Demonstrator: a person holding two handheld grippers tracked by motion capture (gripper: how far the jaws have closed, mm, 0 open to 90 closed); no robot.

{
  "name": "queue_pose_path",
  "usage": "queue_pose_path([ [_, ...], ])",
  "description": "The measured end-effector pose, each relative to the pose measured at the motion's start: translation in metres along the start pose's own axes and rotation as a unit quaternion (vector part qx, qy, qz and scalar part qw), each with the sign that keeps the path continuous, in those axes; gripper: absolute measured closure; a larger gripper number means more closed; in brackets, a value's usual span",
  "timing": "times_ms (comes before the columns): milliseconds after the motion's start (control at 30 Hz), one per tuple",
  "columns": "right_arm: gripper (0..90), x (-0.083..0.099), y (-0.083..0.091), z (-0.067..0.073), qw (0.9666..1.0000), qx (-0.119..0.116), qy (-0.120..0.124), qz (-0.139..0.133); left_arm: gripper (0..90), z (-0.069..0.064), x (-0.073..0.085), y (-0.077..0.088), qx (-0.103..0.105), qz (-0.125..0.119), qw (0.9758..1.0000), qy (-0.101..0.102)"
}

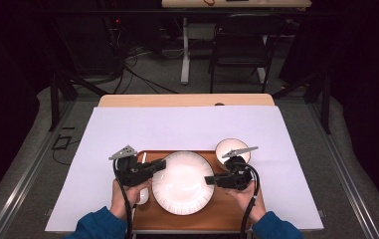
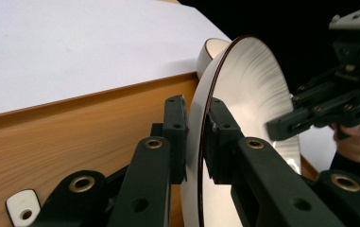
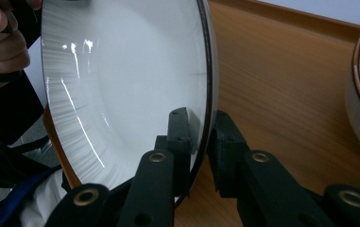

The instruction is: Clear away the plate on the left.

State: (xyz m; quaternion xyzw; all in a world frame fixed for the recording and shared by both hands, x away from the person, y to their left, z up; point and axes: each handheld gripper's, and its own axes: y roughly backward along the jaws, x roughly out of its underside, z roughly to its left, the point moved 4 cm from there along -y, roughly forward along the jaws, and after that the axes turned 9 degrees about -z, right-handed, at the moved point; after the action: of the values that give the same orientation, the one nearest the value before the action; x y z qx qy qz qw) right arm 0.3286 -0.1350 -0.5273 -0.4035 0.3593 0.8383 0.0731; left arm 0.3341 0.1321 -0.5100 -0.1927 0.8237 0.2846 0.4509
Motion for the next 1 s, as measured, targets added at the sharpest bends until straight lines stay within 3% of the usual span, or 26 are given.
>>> queue_pose_path([
  [533,83.6,-0.003,0.014,-0.001,0.9994,0.034,0.009,-0.006,82.6,-0.012,0.009,-0.007,-0.014,0.054,0.9974,-0.047],
  [800,83.8,0.0,0.01,0.002,0.999,0.038,-0.002,0.024,82.2,-0.006,0.013,-0.007,-0.011,0.083,0.9961,-0.028],
  [1000,83.8,0.004,0.004,0.0,0.9985,0.036,-0.012,0.039,81.7,-0.003,0.017,-0.01,-0.013,0.11,0.9934,-0.028],
])
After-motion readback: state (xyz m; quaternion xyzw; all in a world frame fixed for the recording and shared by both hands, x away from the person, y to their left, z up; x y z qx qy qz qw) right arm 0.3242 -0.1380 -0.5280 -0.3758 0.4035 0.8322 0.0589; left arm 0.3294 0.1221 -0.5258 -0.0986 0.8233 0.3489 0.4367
